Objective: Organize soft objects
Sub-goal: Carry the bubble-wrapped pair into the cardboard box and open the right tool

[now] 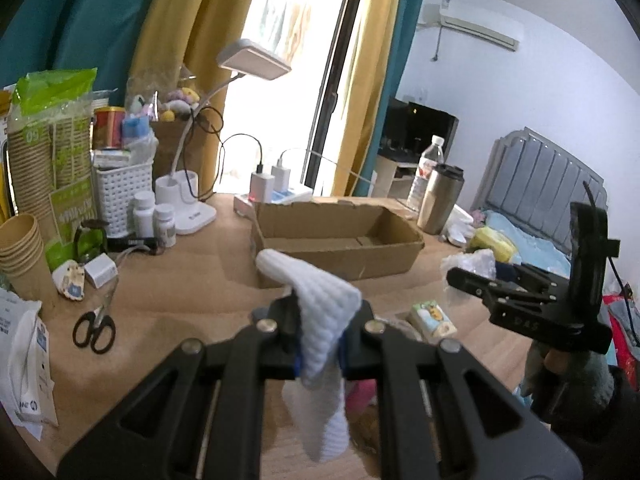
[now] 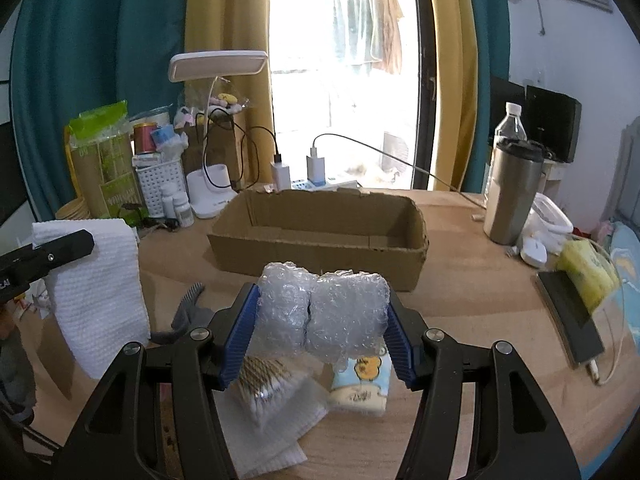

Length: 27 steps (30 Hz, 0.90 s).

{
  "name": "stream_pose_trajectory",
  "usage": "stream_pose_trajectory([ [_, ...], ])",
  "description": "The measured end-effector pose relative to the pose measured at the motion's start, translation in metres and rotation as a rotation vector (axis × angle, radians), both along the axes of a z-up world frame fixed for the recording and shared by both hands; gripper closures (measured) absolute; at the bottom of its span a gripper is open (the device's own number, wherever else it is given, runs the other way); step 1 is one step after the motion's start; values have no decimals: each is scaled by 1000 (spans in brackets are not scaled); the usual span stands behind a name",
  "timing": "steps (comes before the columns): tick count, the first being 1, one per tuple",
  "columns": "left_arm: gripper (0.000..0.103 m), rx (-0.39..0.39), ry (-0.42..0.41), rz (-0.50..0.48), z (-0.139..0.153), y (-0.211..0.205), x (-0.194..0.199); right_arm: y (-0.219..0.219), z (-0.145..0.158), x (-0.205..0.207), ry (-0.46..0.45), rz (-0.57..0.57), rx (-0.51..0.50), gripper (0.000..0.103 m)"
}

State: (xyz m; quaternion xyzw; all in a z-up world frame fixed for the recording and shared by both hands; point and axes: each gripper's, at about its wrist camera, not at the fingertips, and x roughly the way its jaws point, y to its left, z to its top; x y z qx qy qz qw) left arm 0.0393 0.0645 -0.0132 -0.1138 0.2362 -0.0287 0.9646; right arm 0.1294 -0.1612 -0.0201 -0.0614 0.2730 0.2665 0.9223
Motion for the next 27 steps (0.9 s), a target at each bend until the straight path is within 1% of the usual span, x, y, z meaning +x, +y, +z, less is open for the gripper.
stream_pose_trajectory([
  [10,91,-2,-27,12,10,10,7,-6,8,9,-8,-20,-2,41],
  [16,91,12,-6,9,8,8,11,-16,2,7,7,-30,5,41],
  [20,91,9,9,16,7,9,15,-20,-3,12,23,-32,5,41],
  [27,91,-6,9,10,12,8,37,-14,3,31,18,-9,29,41],
])
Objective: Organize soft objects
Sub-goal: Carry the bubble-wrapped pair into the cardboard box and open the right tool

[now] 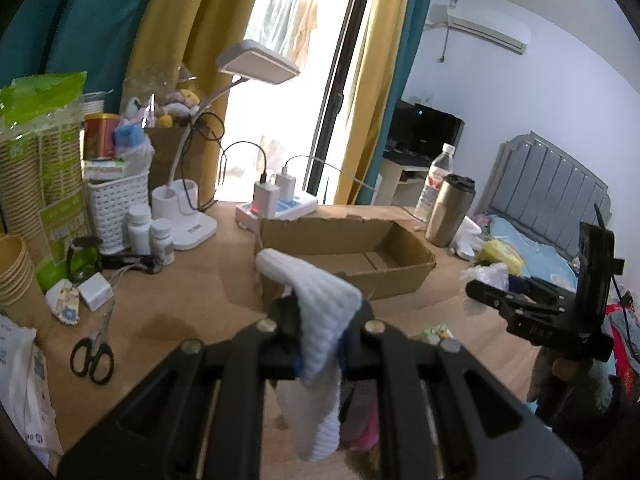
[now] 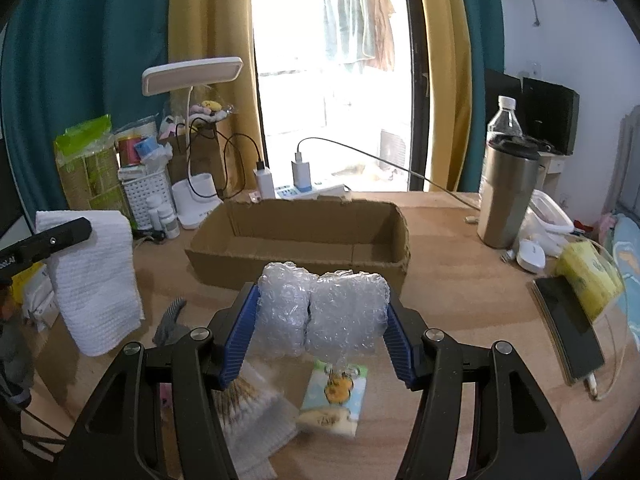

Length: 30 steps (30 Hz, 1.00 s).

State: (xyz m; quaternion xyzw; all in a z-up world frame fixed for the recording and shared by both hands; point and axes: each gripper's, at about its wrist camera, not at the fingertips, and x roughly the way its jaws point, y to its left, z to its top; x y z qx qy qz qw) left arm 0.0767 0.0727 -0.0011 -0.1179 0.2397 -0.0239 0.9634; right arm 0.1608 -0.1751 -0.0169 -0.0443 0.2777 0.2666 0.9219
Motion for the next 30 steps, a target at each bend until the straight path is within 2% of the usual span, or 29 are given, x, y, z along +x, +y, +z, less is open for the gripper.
stream_pose_trajectory([
  [10,91,8,3,-22,8,-5,46,15,8,42,-12,36,-4,41],
  [18,91,-5,30,-36,3,-4,87,19,9,75,-12,33,-6,41],
  [26,91,2,13,-34,4,-2,118,21,5,102,-3,40,-2,41],
  [30,91,1,31,-32,-5,0,143,24,1,115,2,45,-14,41],
])
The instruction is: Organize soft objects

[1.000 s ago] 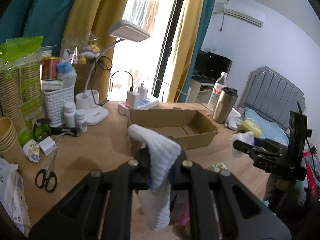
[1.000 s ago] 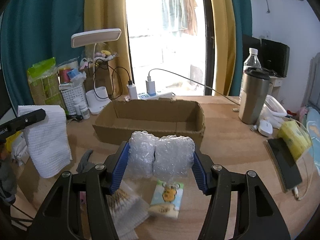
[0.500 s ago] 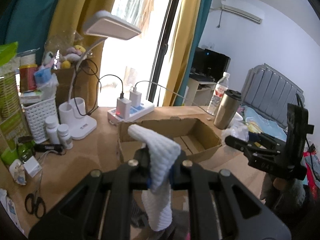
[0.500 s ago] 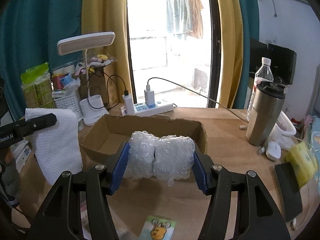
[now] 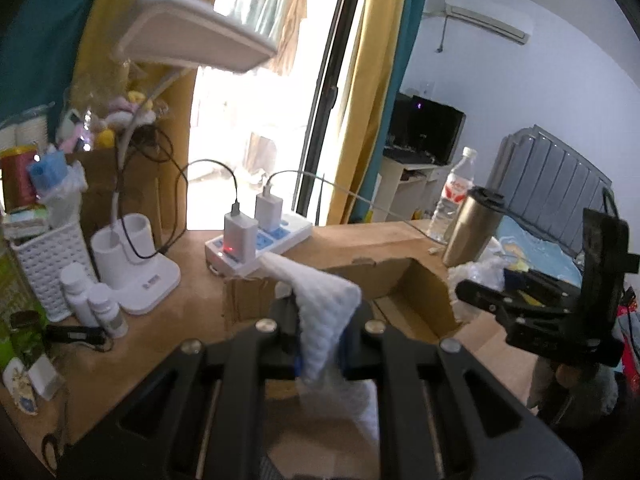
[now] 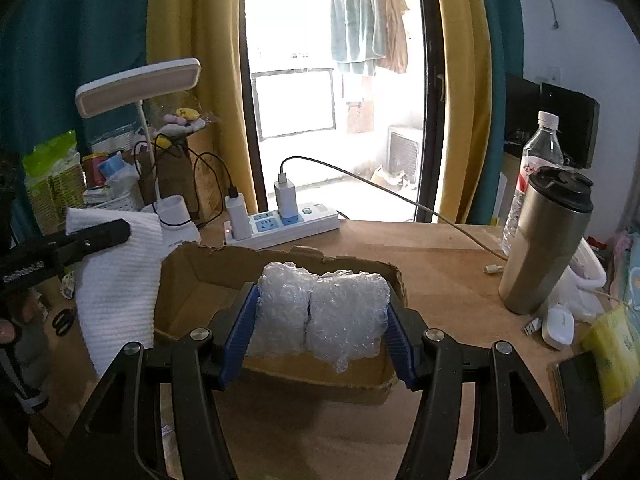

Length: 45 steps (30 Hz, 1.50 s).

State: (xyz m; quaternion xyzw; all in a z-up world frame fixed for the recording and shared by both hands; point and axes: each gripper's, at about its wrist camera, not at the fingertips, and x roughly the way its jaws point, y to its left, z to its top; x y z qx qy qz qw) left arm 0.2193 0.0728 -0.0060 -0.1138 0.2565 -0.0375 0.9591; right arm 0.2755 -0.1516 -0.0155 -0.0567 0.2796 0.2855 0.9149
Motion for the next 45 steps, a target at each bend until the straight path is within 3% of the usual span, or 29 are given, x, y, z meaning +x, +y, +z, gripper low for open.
stream_pose_trajectory([
  [12,91,43,64,25,-35,3,41,20,-25,21,70,10,-45,41],
  [16,91,11,157,-10,-57,1,56,24,-33,21,93,7,-53,41],
  [22,88,0,218,-16,-71,-1,65,26,-40,21,116,8,-75,41],
  [24,80,1,233,-12,-72,0,66,24,-41,21,116,7,-82,41],
  [32,71,38,260,16,-69,-3,60,25,-45,21,132,-11,-107,39],
  [36,36,12,232,9,-61,-1,51,24,-44,18,139,-17,-109,31],
  [38,35,-3,218,13,-57,1,46,22,-41,17,139,-26,-102,24],
  [45,34,5,174,24,-39,1,26,14,-27,4,99,-70,-101,23],
])
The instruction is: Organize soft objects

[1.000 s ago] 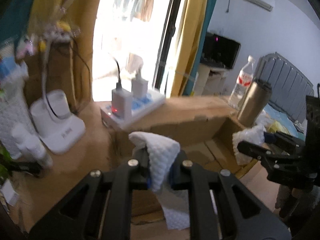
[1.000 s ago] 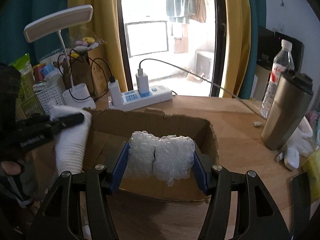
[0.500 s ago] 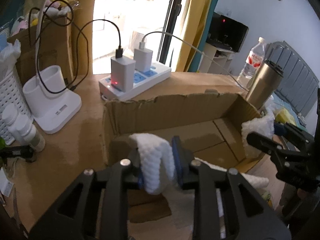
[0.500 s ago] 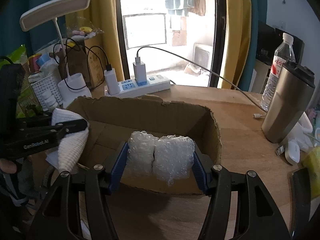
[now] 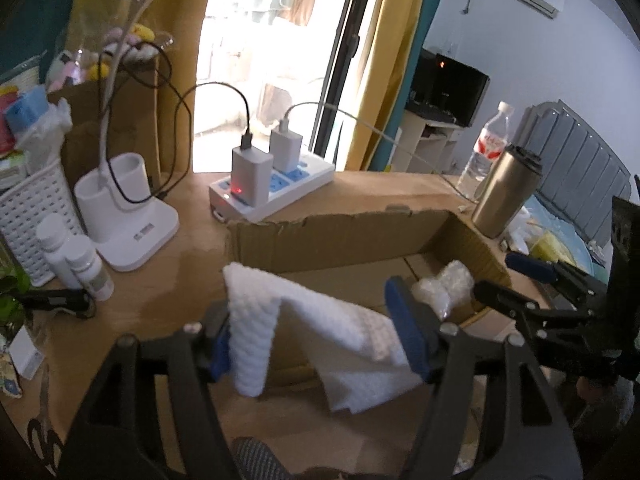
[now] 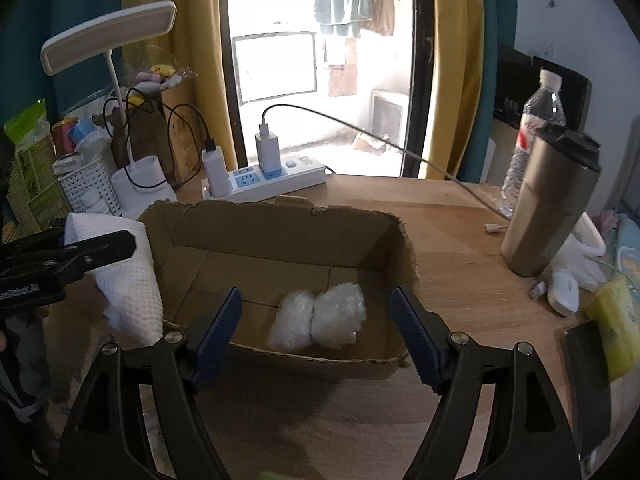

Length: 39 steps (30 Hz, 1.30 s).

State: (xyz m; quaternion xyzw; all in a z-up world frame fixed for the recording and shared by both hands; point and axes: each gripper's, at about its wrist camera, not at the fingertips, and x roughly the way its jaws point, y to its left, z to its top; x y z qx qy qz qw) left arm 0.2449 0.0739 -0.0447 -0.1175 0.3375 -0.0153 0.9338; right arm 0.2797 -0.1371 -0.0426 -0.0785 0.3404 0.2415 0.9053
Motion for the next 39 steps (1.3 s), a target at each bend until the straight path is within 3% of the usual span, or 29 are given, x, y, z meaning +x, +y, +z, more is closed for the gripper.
stream_pose_trajectory([
  [17,29,19,-137,-11,46,-8,-85,-15,44,-74,-139,-88,-23,23],
  [23,29,66,-143,-30,45,-18,-114,-22,47,-93,-104,-106,42,22],
  [27,29,72,-141,-46,42,-24,-130,-20,49,-108,-112,-110,32,22],
  [39,28,35,-134,-32,26,-12,-167,-5,52,-142,-133,-77,3,22],
])
